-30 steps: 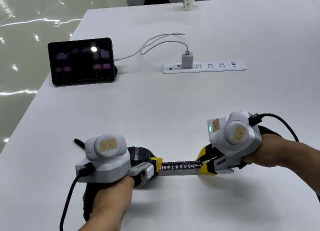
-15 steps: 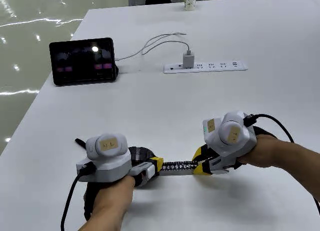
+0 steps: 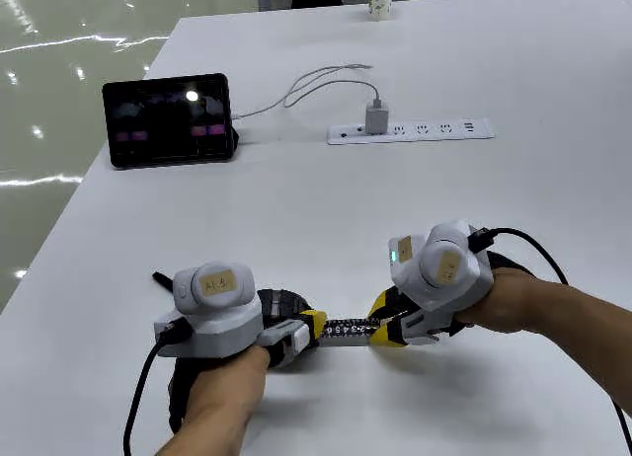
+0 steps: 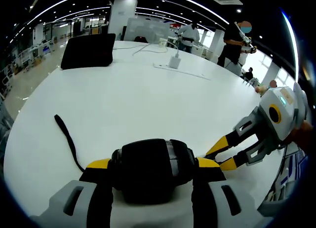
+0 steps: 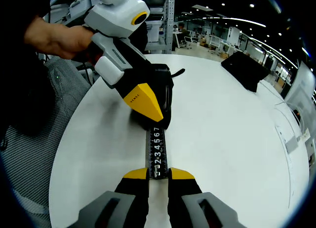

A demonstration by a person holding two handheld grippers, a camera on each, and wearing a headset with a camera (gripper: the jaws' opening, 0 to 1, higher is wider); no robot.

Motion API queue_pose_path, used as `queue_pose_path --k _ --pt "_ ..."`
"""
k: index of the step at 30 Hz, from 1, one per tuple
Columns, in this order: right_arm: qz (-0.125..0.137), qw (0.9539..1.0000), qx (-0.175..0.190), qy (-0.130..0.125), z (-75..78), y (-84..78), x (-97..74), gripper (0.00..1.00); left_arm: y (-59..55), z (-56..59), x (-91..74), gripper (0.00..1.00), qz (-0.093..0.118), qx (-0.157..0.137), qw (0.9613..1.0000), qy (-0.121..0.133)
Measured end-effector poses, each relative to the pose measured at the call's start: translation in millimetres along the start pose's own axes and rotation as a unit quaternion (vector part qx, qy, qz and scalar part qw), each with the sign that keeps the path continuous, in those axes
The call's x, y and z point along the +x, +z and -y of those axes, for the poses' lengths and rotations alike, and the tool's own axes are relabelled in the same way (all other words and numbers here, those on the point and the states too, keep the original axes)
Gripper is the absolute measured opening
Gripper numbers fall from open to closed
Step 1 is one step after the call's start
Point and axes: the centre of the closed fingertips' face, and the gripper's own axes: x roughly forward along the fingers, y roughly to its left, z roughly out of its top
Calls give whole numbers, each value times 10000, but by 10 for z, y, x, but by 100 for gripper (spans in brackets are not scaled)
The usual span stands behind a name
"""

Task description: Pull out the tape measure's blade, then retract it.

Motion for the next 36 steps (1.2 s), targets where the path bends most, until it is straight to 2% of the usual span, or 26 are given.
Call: queue_pose_path --k 27,36 --pt "338 9994 -55 18 -23 366 286 10 -1 -2 -1 60 -35 -60 10000 -68" --pt "418 9991 -117 16 -14 437 345 11 2 0 0 60 -39 -70 9999 -82"
